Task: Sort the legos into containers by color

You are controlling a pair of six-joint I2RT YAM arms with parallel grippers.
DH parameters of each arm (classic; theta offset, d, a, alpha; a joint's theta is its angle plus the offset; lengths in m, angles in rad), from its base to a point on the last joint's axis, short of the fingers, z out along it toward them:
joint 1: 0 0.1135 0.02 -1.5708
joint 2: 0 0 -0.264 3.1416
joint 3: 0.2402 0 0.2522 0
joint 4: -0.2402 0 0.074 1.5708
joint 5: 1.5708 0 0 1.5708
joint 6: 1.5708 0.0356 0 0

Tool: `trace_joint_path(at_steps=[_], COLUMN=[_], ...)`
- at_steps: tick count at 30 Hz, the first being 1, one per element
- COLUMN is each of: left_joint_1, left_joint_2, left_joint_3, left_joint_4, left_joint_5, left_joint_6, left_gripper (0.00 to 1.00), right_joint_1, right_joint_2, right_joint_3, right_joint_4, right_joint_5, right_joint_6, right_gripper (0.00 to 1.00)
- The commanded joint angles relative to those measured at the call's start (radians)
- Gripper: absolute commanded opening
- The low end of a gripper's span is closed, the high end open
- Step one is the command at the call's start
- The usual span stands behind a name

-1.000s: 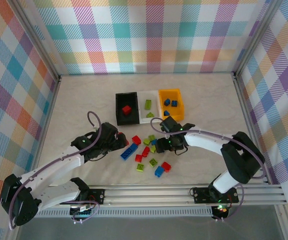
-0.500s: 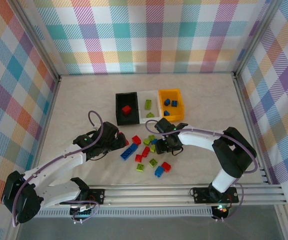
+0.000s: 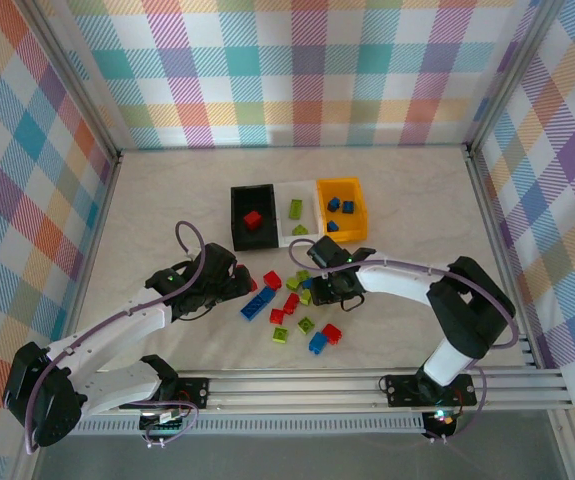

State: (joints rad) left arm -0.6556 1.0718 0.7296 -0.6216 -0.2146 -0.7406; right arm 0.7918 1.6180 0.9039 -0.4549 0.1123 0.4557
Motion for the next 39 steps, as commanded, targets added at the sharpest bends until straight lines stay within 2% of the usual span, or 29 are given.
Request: trace_joint_path(at_steps=[1,7,11,18,27,29,31,32,34,39], left_joint_1=[0.01,0.01,0.01,0.01,0.01,0.01,0.01,0.01,0.01,0.008], left_joint_2=[0.005,-0.004,0.001,0.013,0.006,0.006,0.01,0.012,0.016,0.036], left_joint_3=[0.016,0.034,0.04,0.043,0.043,0.042,0.043,0.042,0.043,0.053], left_joint_4=[0.0,-0.019,-0.018,-0.03,-0.043,-0.04,-0.042,-0.041,-0.036,-0.032], left_joint_5=[0.013,0.009,0.007,0.016,0.035,0.043,0.047,0.052,0.066,0.115], left_joint_6=[0.009,0.023,0.031,0.032,0.042,0.048,0.054,0.059,0.069,0.103], left_gripper=[1.0,1.0,1.0,1.0,1.0,1.0,1.0,1.0,1.0,1.0], right_joint_1=[0.003,-0.011,-0.103,-0.295,-0.369,-0.379,-0.385,-0.383,-0.382,-0.343], right_joint_2=[-0.055,-0.156,-0.157,0.045,0.325,0.36,0.372,0.365,0.325,0.168], right_joint_3=[-0.018,0.013,0.132,0.409,0.683,0.715,0.738,0.737,0.705,0.538], right_joint_4=[0.0,-0.071,-0.089,-0.051,-0.105,-0.114,-0.128,-0.127,-0.104,-0.071], right_joint_5=[-0.001,0.044,0.047,0.013,0.047,0.045,0.036,0.032,0.011,-0.044], right_joint_6=[-0.008,-0.04,-0.103,-0.112,-0.084,-0.077,-0.074,-0.076,-0.081,-0.081], right_gripper=[0.45,0.45,0.44,0.44,0.49,0.56,0.71,0.75,0.78,0.8])
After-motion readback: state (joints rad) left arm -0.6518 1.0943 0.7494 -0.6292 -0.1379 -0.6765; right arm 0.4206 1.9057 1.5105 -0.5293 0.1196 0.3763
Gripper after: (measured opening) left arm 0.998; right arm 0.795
